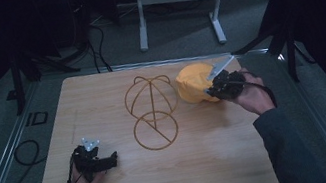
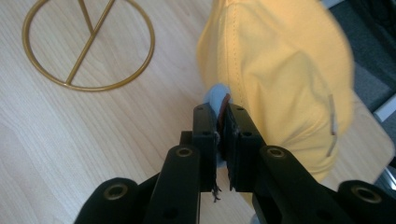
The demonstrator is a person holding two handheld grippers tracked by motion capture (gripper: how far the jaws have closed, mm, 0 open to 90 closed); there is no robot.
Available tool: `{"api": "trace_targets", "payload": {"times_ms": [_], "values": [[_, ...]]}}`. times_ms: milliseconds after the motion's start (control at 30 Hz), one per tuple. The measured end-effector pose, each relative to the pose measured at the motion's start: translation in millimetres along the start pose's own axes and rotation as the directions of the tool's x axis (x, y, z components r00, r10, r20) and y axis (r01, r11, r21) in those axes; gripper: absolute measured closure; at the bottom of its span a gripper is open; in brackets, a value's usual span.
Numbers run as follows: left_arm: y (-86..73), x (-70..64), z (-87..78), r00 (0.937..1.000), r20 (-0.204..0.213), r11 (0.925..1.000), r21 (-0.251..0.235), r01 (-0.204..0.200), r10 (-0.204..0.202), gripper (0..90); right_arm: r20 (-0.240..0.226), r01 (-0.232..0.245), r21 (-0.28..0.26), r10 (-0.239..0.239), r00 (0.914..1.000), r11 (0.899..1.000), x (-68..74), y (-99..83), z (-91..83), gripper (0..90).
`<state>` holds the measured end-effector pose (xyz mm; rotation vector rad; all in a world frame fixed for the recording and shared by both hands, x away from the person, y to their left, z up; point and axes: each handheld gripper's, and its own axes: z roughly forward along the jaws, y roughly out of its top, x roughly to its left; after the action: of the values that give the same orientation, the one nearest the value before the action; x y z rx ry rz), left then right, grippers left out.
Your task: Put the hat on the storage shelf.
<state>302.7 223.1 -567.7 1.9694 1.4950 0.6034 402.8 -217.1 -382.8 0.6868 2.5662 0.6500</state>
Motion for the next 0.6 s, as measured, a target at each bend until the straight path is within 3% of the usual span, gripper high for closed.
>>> {"api": "trace_targets", "payload": {"times_ms": [300,600], "values": [[0.0,0.1,-0.1,1.0,0.0,1.0,0.001,-0.001,0.001,0.2,0.05,-0.001,-0.049,0.003,0.9987,0.999,-9.3,15.8,-33.1,83.4],[0.0,0.1,-0.2,1.0,0.0,1.0,0.002,-0.001,0.001,0.2,0.038,-0.01,-0.053,0.012,0.9992,0.999,-2.0,29.7,-11.1,79.3]]}}
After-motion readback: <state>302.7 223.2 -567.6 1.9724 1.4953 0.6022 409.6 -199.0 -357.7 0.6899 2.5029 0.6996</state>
